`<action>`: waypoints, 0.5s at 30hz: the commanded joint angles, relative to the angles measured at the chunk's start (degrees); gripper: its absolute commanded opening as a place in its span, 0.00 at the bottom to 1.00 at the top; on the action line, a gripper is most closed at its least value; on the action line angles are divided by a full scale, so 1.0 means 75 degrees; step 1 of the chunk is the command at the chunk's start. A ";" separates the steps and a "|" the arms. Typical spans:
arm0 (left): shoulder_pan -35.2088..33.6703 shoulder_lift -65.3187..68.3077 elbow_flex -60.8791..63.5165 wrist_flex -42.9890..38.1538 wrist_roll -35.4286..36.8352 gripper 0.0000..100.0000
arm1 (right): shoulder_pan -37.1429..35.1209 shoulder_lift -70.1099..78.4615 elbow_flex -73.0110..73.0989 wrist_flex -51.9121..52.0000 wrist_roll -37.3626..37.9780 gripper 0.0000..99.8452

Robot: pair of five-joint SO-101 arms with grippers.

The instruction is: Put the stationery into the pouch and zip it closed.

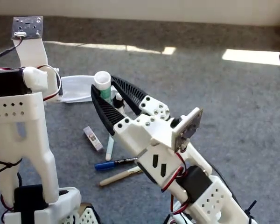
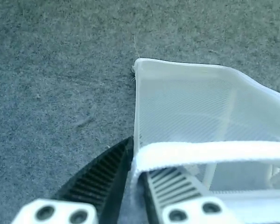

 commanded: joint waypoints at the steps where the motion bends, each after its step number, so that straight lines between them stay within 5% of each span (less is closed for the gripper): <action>1: 0.0123 -0.0041 0.0018 -0.0023 0.0070 0.01 | -0.0100 -0.0158 0.0287 -0.1026 -0.0023 0.01; 15: 0.0123 -0.0041 0.0147 -0.0023 0.0082 0.01 | -0.0135 0.0990 0.1272 -0.4179 -0.0059 0.01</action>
